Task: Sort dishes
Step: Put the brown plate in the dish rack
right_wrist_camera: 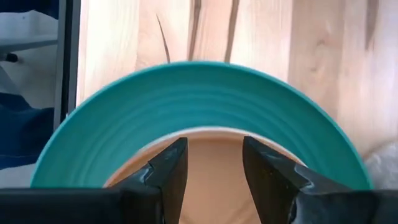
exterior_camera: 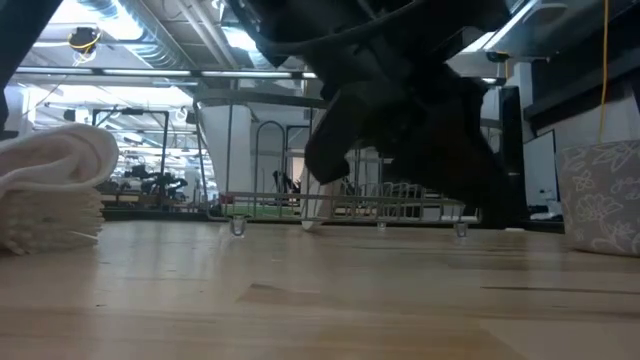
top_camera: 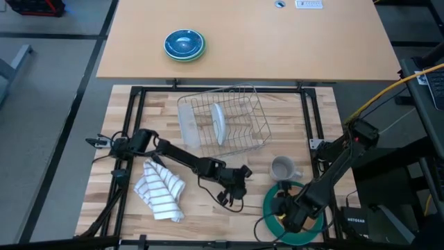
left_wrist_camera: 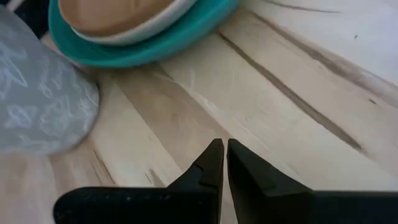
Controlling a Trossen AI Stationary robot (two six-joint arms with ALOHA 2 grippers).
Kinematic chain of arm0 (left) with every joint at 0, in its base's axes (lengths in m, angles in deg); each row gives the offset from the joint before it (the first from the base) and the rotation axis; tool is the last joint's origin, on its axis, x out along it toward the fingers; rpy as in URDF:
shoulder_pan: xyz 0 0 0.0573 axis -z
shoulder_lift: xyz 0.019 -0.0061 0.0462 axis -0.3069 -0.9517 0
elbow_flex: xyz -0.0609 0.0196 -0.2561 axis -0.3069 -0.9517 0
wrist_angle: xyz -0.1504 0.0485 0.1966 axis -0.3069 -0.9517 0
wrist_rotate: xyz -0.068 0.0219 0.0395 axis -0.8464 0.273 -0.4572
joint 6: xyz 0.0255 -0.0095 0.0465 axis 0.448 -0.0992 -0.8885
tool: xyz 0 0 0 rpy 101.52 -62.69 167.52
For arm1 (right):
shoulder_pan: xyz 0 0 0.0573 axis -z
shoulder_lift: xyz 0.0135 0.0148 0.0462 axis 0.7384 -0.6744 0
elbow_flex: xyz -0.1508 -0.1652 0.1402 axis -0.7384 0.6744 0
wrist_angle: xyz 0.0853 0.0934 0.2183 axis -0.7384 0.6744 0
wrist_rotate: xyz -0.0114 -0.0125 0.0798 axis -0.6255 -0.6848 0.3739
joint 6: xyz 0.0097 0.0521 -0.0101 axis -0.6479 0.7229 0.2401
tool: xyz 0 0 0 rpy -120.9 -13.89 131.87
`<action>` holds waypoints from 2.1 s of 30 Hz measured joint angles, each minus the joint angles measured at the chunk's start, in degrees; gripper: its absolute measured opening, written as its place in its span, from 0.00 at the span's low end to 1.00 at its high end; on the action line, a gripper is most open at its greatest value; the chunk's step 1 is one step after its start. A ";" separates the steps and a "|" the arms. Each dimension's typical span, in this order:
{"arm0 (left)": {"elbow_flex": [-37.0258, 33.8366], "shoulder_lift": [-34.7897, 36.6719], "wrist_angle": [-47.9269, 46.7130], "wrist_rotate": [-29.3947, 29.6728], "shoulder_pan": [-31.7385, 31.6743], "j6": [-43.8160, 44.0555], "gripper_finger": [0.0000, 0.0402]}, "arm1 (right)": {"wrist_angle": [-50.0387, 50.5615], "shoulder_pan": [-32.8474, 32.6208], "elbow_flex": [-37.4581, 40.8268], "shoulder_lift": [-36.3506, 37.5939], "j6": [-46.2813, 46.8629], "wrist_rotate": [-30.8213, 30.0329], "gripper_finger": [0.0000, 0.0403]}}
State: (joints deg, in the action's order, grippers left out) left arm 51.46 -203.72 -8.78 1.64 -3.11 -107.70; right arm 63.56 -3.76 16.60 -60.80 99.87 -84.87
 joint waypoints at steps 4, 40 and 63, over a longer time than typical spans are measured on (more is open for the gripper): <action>1.23 0.00 -0.15 0.18 1.18 -0.38 0.04 | -3.43 0.43 0.00 -3.13 -0.15 0.00 0.39; 1.54 12.45 -20.22 8.78 11.91 9.96 0.04 | -29.62 20.47 -0.66 -11.32 -33.19 -5.43 0.39; 1.54 12.89 -7.50 8.73 12.73 15.46 0.04 | 38.76 12.33 -33.76 -10.79 -37.64 -20.79 0.39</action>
State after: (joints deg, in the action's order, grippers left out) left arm 53.00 -190.83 -16.28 10.37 9.62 -92.24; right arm 102.32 8.57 -17.16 -71.59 62.23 -105.66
